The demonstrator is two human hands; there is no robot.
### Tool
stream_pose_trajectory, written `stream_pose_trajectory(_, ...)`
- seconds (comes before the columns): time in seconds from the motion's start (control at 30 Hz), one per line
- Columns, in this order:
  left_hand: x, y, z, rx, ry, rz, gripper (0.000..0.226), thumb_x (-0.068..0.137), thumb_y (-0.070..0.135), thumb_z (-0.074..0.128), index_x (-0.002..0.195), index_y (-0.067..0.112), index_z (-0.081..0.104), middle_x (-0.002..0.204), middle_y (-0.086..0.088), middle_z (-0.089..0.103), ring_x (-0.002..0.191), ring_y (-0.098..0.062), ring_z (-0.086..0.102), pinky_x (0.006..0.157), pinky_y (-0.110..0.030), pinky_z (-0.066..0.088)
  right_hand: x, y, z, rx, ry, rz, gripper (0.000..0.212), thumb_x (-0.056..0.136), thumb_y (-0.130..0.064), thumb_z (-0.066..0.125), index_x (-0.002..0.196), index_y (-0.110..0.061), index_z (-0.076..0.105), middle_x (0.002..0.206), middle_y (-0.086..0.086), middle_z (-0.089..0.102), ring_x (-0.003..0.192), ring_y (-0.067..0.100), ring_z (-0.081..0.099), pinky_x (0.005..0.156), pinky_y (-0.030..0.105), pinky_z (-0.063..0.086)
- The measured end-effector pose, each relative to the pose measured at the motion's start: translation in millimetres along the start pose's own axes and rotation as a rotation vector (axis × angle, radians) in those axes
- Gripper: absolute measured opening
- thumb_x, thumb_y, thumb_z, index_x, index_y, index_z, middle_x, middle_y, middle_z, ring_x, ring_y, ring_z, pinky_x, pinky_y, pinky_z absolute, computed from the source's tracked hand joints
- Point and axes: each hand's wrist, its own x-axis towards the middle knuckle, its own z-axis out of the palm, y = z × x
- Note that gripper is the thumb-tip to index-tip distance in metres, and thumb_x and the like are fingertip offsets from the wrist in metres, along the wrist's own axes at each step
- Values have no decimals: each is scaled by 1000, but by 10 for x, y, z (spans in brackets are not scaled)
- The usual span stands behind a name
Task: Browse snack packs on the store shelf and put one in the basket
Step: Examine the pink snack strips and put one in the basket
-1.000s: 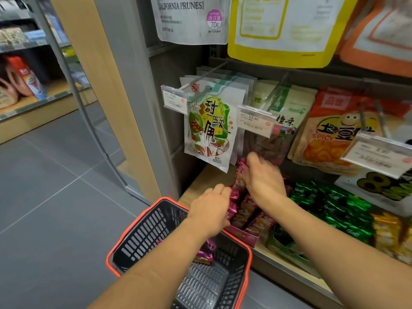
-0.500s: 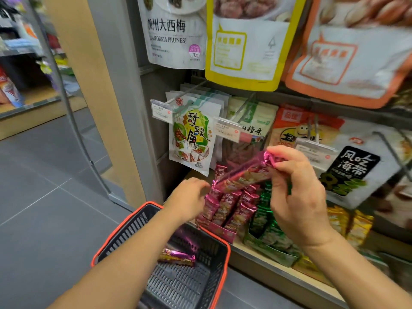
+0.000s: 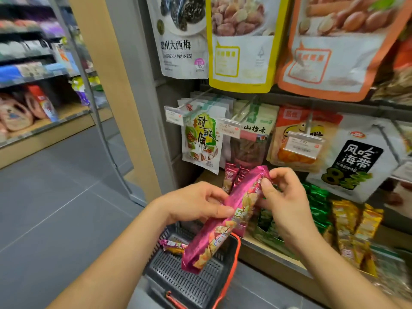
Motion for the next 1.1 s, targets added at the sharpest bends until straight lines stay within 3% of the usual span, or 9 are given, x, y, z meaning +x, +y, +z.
stream_pose_trajectory(0.07,-34,11,54,-9,128,9,21,82,25,76,98,14,67,79,-3,72,72,-15,66,70,-31,54,0,-59,13,129,-81,149,9,95,-17,59,104,-19,59,102,15,66,86,30,68,71,40,60)
stream_pose_trajectory(0.17,-68,-29,200,67,289,-12,36,73,38,83,94,16,65,77,-6,72,68,-20,66,71,-41,56,7,-85,13,172,-268,277,34,86,-32,66,118,-26,56,104,17,72,87,32,71,79,49,59)
stream_pose_trajectory(0.3,-46,-137,337,256,469,10,41,61,55,82,86,29,64,71,11,69,64,-9,63,69,-38,55,9,-71,43,67,-335,187,37,90,-16,66,124,-30,56,101,7,75,91,26,73,79,42,61)
stream_pose_trajectory(0.5,3,-162,343,148,592,91,59,51,34,87,102,44,58,73,16,68,58,-2,62,62,-31,54,77,19,53,-62,-490,113,37,98,-22,54,127,-45,55,101,-10,74,94,5,71,75,20,58)
stream_pose_trajectory(0.6,-35,-152,281,32,664,147,64,60,25,89,108,49,55,82,4,69,63,-12,68,65,-32,58,78,51,89,-156,-547,86,47,99,-20,52,139,-44,43,98,-12,75,86,-4,67,72,14,52)
stream_pose_trajectory(0.67,-69,-120,246,-91,647,184,55,68,15,86,109,42,62,84,-3,68,63,-21,69,64,-35,59,74,74,116,-183,-554,92,54,95,-27,57,143,-40,35,99,-15,75,86,-5,67,77,18,48)
stream_pose_trajectory(0.73,-105,-76,242,-220,603,220,37,78,10,79,107,32,69,85,-6,67,68,-30,70,62,-33,59,70,92,137,-143,-556,114,48,88,-40,59,135,-37,52,98,-7,76,86,6,71,79,26,48)
stream_pose_trajectory(0.9,-136,-24,210,-364,636,272,16,86,11,69,100,13,74,92,-13,73,76,-25,69,68,-32,60,-20,156,195,139,-631,272,34,86,-48,59,117,-37,65,110,11,71,100,32,69,94,51,52)
stream_pose_trajectory(1.1,-119,-27,191,-413,740,382,8,79,4,71,79,9,77,79,-1,69,64,-6,60,58,-16,47,-38,131,205,236,-661,356,24,85,-43,59,107,-44,69,82,7,71,70,20,68,64,31,57)
